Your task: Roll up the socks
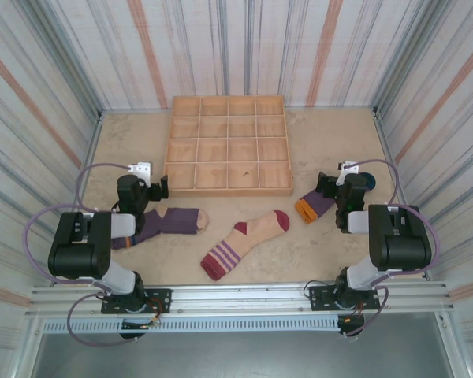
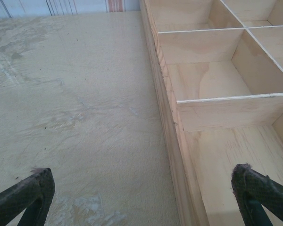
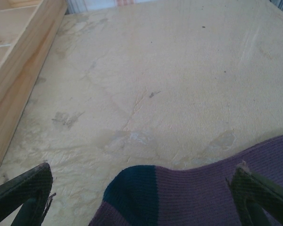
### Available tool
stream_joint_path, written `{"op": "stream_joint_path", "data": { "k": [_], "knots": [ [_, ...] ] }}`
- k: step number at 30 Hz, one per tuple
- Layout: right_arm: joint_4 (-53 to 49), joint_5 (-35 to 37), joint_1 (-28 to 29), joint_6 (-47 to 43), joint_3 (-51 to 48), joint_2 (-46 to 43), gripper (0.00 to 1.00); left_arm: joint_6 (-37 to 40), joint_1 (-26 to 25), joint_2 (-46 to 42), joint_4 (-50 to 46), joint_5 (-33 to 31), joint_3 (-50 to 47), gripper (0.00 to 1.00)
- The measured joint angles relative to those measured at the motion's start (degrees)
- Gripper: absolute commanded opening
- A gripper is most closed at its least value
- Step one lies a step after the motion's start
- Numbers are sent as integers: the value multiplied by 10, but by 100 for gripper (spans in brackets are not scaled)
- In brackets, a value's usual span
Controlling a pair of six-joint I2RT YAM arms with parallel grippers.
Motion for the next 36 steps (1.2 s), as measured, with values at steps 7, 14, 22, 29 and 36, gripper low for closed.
{"op": "stream_joint_path", "data": {
  "k": [7, 14, 22, 29, 36],
  "knots": [
    [-247, 74, 52, -5, 153, -79, 99, 2, -35, -35, -158, -46, 84, 99],
    [-498, 119, 94, 56, 252, -176, 99, -109, -38, -116, -449, -78, 268, 99],
    [-748, 101, 215, 179, 284, -265, 99, -235, -76, -196, -686, 23, 308, 99],
    [-858, 51, 333, 303, 273, -282, 99, -322, -169, -253, -782, 108, 269, 97],
    [-872, 11, 436, 392, 234, -268, 99, -397, -227, -282, -810, 150, 221, 97]
  ]
}}
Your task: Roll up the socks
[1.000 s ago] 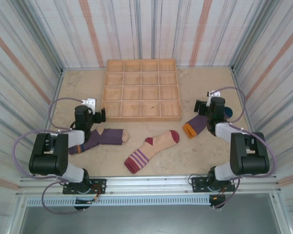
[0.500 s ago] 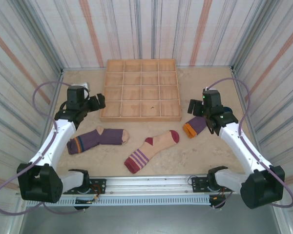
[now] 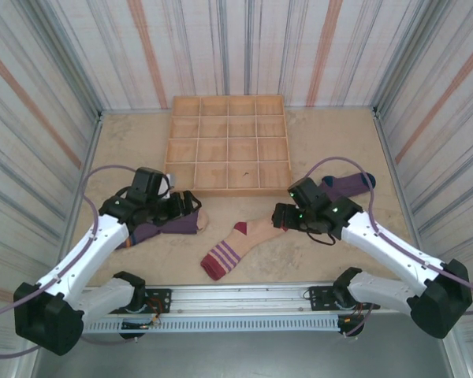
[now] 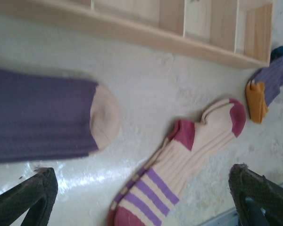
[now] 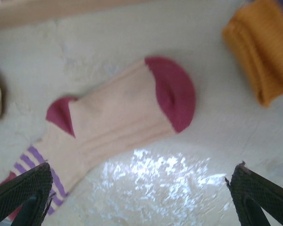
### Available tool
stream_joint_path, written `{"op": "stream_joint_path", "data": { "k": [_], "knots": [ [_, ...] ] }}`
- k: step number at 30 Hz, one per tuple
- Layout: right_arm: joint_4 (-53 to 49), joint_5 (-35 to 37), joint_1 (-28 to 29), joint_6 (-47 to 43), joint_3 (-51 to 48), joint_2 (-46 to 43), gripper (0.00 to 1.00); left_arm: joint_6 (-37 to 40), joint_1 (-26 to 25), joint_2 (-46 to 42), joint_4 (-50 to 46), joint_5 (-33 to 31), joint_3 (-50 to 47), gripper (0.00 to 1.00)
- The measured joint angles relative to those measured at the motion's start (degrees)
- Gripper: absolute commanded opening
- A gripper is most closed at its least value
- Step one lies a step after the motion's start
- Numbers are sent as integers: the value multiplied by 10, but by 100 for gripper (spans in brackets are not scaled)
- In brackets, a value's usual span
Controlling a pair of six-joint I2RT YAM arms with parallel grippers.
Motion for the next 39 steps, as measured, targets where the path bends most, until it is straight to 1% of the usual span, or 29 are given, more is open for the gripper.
{"op": "stream_joint_path", "data": {
  "k": [4, 7, 13, 18, 23, 26, 29, 31, 34, 36, 39],
  "knots": [
    [38, -20, 38, 24, -27, 29, 99, -23, -24, 0, -4, 16, -27, 97],
    [77, -37, 45, 36, -40, 64, 99, -39, -37, 3, -1, 30, -55, 97],
    [139, -43, 52, 49, -35, 150, 99, -76, -76, 9, 4, 39, -98, 93],
    [173, -48, 52, 48, 6, 232, 99, -101, -98, 9, 8, 40, -113, 92],
    [185, -50, 47, 28, 47, 289, 99, -114, -106, 9, 18, 45, -114, 88],
    [192, -55, 28, 12, 63, 313, 99, -118, -107, 10, 24, 49, -124, 86],
    [193, -56, 6, -8, 89, 335, 99, -124, -107, 17, 28, 54, -139, 80],
    [191, -55, -3, -21, 104, 344, 99, -127, -107, 26, 29, 61, -145, 79],
    [192, -50, 2, -41, 116, 339, 99, -131, -111, 36, 35, 68, -149, 78],
    [192, -38, 14, -54, 116, 325, 99, -139, -119, 38, 40, 72, -151, 76],
    [194, 0, 47, -68, 101, 272, 99, -167, -136, 37, 76, 81, -167, 72]
  ]
}}
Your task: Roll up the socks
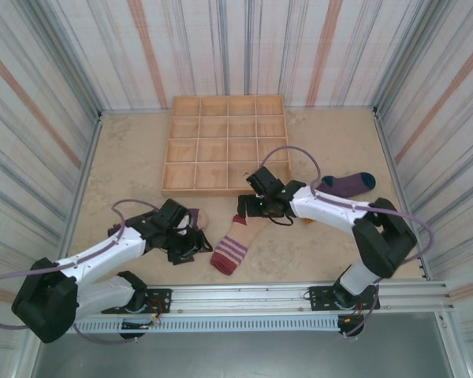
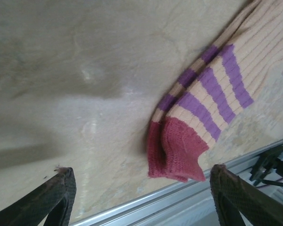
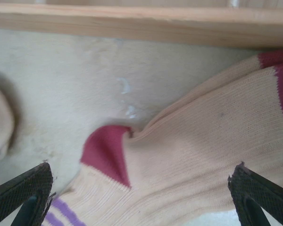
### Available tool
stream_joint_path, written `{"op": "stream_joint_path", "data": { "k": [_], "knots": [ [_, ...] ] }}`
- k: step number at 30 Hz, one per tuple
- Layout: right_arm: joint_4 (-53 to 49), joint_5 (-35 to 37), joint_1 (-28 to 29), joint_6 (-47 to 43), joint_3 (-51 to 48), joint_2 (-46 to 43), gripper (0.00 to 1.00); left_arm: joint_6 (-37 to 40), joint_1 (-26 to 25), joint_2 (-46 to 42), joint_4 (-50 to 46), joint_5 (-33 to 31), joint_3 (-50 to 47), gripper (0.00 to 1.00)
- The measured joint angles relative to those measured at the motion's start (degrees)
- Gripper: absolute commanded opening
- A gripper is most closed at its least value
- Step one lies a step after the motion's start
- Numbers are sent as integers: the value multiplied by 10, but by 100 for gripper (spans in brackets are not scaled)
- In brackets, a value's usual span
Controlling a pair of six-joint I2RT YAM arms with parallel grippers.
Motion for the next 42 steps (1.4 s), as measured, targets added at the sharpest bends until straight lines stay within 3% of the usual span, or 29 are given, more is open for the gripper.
{"op": "stream_joint_path", "data": {
  "k": [8, 18, 23, 32, 42],
  "knots": [
    [-16, 106, 99, -4, -78, -148, 100, -109, -52, -16, 92, 5, -60, 64],
    [-5, 191, 252, -21, -189, -219, 81, -214, -94, -14, 202, -21, -95, 60],
    [29, 217, 322, -53, -214, -236, 73, -241, -114, 7, 233, -27, -95, 49],
    [112, 268, 429, -125, -216, -166, 65, -270, -119, 20, 248, -38, -95, 14],
    [174, 293, 462, -205, -137, 8, 55, -277, -109, 18, 249, -24, -95, 8]
  ]
}}
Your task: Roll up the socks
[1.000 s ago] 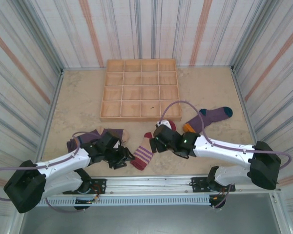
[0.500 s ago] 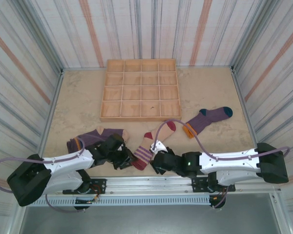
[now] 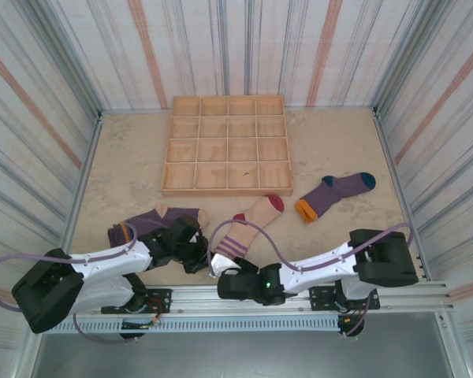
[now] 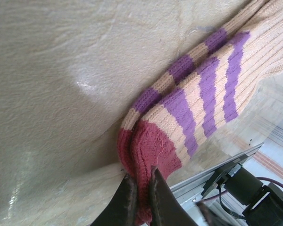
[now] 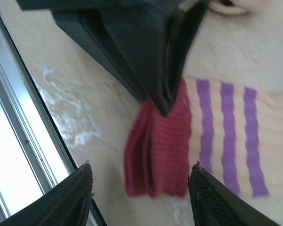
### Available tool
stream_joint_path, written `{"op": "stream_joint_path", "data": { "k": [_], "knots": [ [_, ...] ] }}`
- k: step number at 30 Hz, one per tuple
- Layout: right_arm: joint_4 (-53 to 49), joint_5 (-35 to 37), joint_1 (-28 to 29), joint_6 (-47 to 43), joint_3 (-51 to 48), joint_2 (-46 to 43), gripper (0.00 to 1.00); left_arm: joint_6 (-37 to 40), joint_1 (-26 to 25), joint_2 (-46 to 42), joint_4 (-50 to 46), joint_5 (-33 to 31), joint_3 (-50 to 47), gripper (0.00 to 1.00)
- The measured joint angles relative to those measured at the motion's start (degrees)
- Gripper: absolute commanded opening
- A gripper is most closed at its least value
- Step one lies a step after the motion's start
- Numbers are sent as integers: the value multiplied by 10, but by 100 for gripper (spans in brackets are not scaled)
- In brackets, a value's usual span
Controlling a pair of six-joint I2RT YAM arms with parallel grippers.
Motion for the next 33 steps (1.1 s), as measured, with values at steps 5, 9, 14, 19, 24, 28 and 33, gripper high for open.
{"op": "stream_joint_path", "data": {
  "k": [5, 9, 14, 19, 24, 28, 33],
  "knots": [
    [23, 7, 0, -24, 14, 39, 53, 0, 20, -12, -5, 14, 0, 7],
    [34, 8, -4, -37, 16, 57, 49, 1, 33, -25, -7, 24, -5, 7],
    [44, 10, -14, -46, 23, 80, 44, 7, 50, -38, -23, 34, -15, 7],
    [50, 10, -20, -51, 31, 89, 38, 18, 65, -55, -43, 41, -19, 7],
    [61, 10, -24, -52, 42, 106, 27, 23, 74, -66, -53, 49, -21, 7],
    [63, 10, -29, -49, 50, 115, 5, 28, 80, -75, -59, 54, -25, 10],
    [61, -17, -50, -33, 51, 105, 0, 40, 89, -94, -86, 45, -27, 48]
  ]
}}
